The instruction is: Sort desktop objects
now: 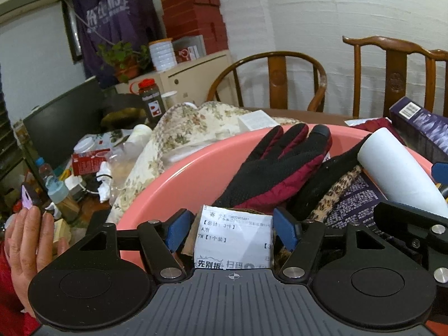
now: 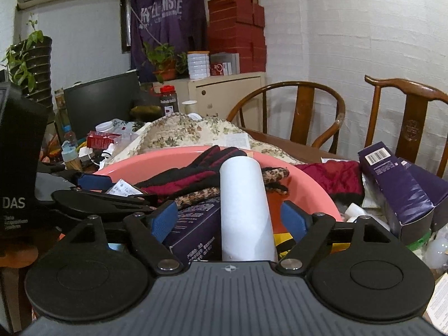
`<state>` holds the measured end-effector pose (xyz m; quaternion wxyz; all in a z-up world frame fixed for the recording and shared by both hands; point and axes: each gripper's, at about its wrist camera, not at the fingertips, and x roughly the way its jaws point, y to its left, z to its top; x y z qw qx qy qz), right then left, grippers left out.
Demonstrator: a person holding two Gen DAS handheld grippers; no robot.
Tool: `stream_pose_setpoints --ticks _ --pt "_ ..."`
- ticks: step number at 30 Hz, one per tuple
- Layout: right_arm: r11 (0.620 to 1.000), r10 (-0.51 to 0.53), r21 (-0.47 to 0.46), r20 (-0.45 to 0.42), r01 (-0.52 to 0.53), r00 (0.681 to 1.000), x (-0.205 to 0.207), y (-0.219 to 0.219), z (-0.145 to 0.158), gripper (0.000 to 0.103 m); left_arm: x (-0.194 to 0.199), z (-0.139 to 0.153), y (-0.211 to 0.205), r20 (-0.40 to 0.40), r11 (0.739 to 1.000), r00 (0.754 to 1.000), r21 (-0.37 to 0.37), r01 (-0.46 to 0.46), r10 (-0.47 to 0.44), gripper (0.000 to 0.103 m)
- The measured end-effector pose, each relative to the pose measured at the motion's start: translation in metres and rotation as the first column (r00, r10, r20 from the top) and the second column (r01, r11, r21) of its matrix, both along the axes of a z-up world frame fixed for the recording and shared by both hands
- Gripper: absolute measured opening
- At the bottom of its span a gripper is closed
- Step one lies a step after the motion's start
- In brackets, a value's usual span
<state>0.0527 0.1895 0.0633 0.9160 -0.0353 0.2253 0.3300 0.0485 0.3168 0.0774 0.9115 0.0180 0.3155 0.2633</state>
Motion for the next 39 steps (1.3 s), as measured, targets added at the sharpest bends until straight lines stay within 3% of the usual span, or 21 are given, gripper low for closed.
stream_pose_setpoints --ticks 4,15,20,30,39 --pt "1.000 0.011 0.013 0.018 -0.012 1.000 -0.007 0.000 0.005 0.088 -0.002 0.001 -0.001 0.009 1.000 1.000 0.012 0.001 -0.001 0.079" --pt "0.999 0.031 0.016 0.085 -0.033 0.996 -0.032 -0.003 0.020 0.088 -0.022 0.010 -0.013 0.070 0.999 0.998 0.053 -0.014 0.010 0.082" --pt "0.999 0.035 0.024 0.107 -0.038 0.994 -0.048 -0.009 0.025 0.092 -0.034 0.013 -0.022 0.088 0.998 0.996 0.064 -0.006 0.001 0.088" --pt "0.998 0.027 0.052 0.112 -0.033 0.993 -0.077 -0.030 0.028 0.096 -0.064 0.009 -0.038 0.142 1.000 0.990 0.005 -0.012 0.011 0.098" --pt "0.995 0.026 0.094 0.105 -0.036 0.994 -0.105 -0.059 0.024 0.097 -0.098 0.007 -0.059 0.181 1.000 0.983 -0.009 -0.024 0.026 0.100"
